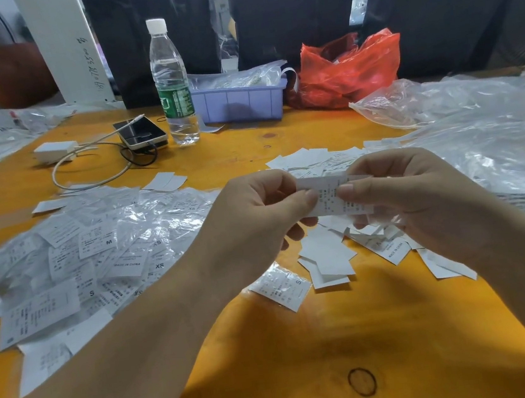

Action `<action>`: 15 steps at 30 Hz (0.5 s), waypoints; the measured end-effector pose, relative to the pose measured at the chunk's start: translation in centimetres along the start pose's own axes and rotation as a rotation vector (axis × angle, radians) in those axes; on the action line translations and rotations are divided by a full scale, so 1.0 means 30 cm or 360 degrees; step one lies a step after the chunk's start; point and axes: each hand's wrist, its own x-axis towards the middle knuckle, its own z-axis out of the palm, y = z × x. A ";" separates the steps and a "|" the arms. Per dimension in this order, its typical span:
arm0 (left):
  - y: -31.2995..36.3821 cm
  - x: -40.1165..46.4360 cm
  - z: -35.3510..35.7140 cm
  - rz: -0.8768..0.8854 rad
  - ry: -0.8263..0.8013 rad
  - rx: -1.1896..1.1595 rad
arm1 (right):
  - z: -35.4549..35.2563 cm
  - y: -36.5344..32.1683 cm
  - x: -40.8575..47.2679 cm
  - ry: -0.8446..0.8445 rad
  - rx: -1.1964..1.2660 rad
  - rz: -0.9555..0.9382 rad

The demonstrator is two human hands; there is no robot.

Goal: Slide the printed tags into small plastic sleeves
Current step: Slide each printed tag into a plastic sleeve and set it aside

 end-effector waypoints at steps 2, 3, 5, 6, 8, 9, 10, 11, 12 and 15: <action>0.002 0.001 -0.002 -0.0014 -0.0026 -0.0033 | -0.002 -0.002 -0.001 0.0020 -0.0008 0.0006; 0.003 0.001 -0.003 -0.0017 -0.0040 -0.0040 | -0.004 -0.003 -0.002 0.0021 -0.0017 0.0012; 0.005 0.001 -0.003 -0.0020 -0.0058 -0.0036 | -0.004 -0.006 -0.004 0.0010 -0.0016 0.0018; 0.005 0.001 -0.003 -0.0020 -0.0061 -0.0037 | -0.003 -0.007 -0.005 0.0005 -0.0011 0.0016; 0.006 0.001 -0.002 -0.0018 -0.0054 -0.0040 | -0.003 -0.007 -0.005 0.0008 -0.0014 0.0014; 0.007 0.000 -0.001 -0.0009 -0.0042 -0.0029 | -0.003 -0.008 -0.005 0.0009 -0.0012 0.0012; 0.007 0.000 0.001 0.0009 -0.0021 -0.0008 | -0.003 -0.008 -0.006 0.0006 -0.0006 0.0007; 0.007 -0.002 0.002 0.0033 0.0007 0.0023 | -0.003 -0.009 -0.005 -0.0002 0.0006 0.0002; 0.006 -0.003 0.003 0.0061 0.0038 0.0060 | -0.003 -0.009 -0.006 -0.0010 0.0013 -0.0004; 0.006 -0.005 0.007 0.0115 0.0104 0.0148 | -0.002 -0.008 -0.006 -0.0007 0.0001 -0.0008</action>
